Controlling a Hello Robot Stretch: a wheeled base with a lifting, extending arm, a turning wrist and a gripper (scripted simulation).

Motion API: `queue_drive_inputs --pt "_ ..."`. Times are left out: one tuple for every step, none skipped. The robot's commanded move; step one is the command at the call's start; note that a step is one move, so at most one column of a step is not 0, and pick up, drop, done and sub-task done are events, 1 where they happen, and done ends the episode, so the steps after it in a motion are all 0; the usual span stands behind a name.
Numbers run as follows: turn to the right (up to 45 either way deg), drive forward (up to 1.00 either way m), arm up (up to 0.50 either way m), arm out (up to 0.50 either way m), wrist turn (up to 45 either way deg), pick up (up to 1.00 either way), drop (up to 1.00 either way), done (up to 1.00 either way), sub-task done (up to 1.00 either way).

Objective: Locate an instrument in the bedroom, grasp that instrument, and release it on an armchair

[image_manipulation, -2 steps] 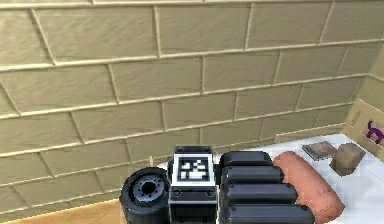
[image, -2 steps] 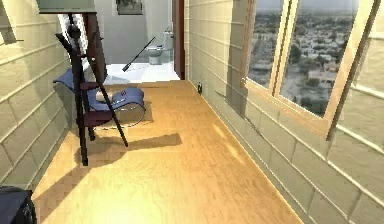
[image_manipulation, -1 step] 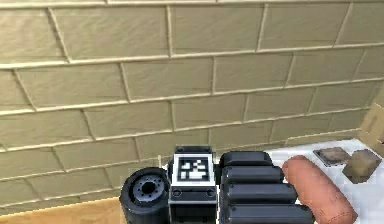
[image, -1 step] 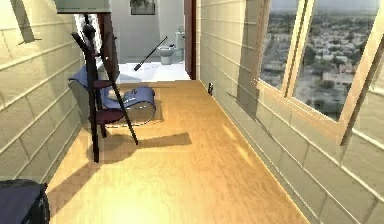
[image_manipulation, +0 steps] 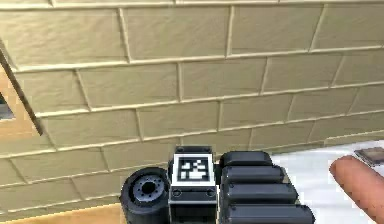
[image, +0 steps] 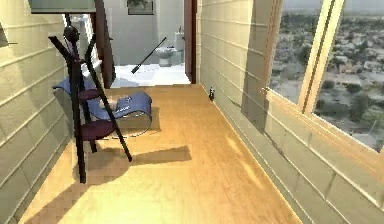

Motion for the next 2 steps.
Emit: queue_drive_inputs --pt "0.0 1.00 0.00 0.00 0.0 0.00 0.00 0.00 0.00" --pt "-3.0 0.00 0.00 0.00 0.0 0.00 0.00 0.00 0.00"
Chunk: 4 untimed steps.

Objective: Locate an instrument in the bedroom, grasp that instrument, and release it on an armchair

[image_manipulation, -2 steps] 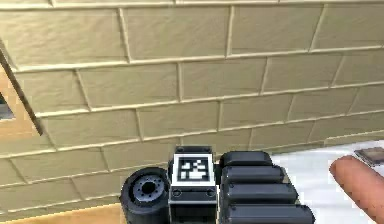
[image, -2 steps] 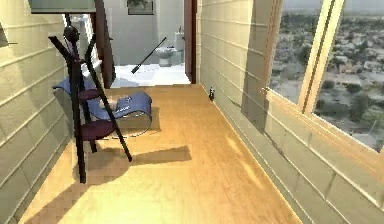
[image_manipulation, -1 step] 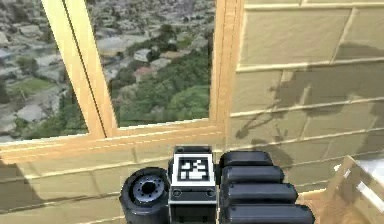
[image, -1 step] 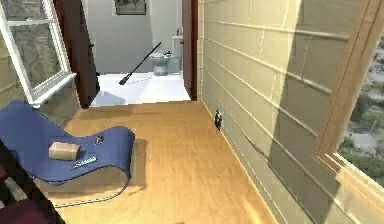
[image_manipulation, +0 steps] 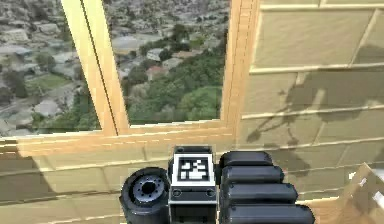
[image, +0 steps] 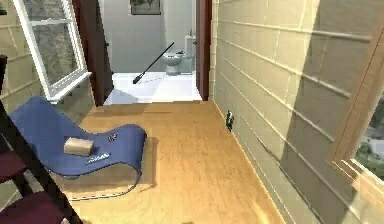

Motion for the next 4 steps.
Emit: queue_drive_inputs --pt "0.0 1.00 0.00 0.00 0.0 0.00 0.00 0.00 0.00" --pt "-9.0 0.00 0.00 0.00 0.0 0.00 0.00 0.00 0.00" --pt "0.0 0.20 0.00 0.00 0.0 0.00 0.00 0.00 0.00" --pt "6.0 0.00 0.00 0.00 0.0 0.00 0.00 0.00 0.00"
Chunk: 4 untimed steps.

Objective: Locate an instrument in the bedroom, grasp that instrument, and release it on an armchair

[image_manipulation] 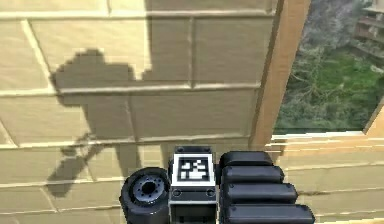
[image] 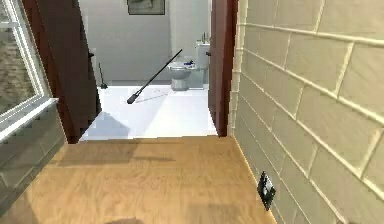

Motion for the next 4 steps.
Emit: queue_drive_inputs --pt "0.0 1.00 0.00 0.00 0.0 0.00 0.00 0.00 0.00" --pt "-45.0 0.00 0.00 0.00 0.0 0.00 0.00 0.00 0.00" --pt "-27.0 0.00 0.00 0.00 0.0 0.00 0.00 0.00 0.00" --pt "0.0 0.70 0.00 0.00 0.0 0.00 0.00 0.00 0.00"
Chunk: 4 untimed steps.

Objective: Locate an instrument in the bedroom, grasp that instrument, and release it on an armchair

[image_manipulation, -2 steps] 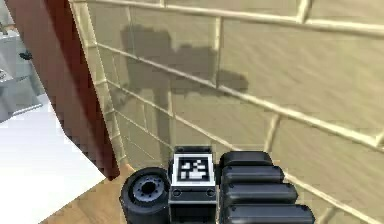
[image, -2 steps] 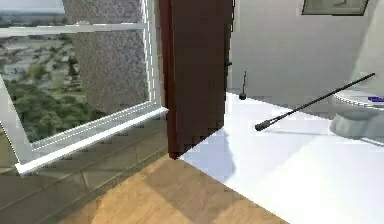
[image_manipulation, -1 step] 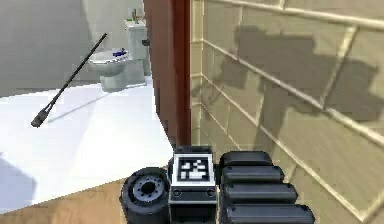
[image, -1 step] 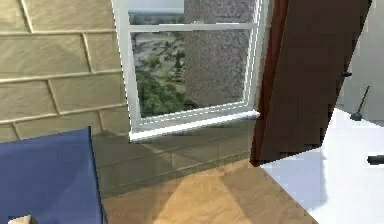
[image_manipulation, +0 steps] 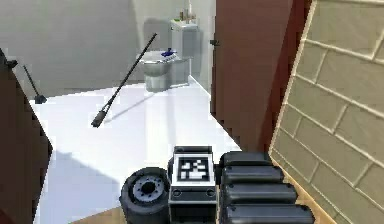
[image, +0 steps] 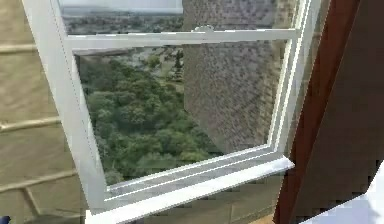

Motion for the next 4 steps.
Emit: queue_drive_inputs --pt "45.0 0.00 0.00 0.00 0.0 0.00 0.00 0.00 0.00" --pt "45.0 0.00 0.00 0.00 0.0 0.00 0.00 0.00 0.00" --pt "45.0 0.00 0.00 0.00 0.0 0.00 0.00 0.00 0.00" --pt "6.0 0.00 0.00 0.00 0.0 0.00 0.00 0.00 0.00"
